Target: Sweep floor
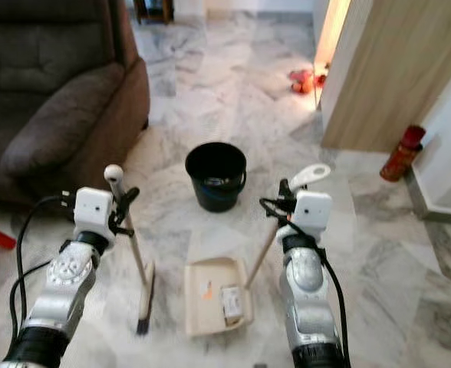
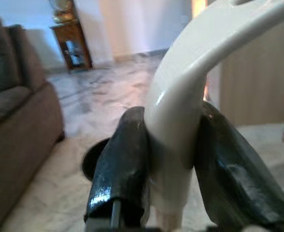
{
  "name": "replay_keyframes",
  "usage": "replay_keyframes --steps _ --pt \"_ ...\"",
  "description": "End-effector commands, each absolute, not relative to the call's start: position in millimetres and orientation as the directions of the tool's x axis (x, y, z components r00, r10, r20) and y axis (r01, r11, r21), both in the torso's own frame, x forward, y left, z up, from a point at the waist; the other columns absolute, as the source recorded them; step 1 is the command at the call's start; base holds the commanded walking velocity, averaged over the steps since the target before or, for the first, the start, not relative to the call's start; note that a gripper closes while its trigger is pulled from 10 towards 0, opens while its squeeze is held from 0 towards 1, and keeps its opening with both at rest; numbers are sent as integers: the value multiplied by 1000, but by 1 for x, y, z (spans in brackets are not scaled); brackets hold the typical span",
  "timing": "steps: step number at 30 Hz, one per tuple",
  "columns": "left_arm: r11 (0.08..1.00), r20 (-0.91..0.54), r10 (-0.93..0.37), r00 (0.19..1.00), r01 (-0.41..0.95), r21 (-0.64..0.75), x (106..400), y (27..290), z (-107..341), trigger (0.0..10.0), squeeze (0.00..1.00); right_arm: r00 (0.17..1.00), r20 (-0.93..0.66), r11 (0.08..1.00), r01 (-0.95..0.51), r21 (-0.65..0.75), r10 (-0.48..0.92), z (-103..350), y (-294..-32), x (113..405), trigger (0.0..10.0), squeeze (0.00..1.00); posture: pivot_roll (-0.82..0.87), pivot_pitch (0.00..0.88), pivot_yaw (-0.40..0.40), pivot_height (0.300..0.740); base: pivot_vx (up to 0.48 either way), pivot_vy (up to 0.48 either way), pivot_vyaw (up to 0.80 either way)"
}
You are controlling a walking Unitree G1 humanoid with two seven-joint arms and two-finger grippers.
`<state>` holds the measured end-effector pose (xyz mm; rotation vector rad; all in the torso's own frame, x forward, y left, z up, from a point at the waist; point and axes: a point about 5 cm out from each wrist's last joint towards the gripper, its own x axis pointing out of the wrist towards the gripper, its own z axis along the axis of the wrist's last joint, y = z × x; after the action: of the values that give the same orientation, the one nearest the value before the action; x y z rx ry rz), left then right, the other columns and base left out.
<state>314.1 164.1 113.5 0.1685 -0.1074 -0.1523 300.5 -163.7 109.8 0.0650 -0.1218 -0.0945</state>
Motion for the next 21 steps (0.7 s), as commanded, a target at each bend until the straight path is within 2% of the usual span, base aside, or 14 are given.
replay_keyframes --steps 1,21 --pt "974 141 -154 978 126 188 316 169 125 10000 0 980 182 995 72 75 -85 124 -159 304 10000 0 -21 89 30 740 289 0 0" --pt "973 141 -162 977 134 189 316 168 124 10000 0 979 185 994 74 78 -87 124 -157 305 10000 0 -18 66 32 740 290 0 0"
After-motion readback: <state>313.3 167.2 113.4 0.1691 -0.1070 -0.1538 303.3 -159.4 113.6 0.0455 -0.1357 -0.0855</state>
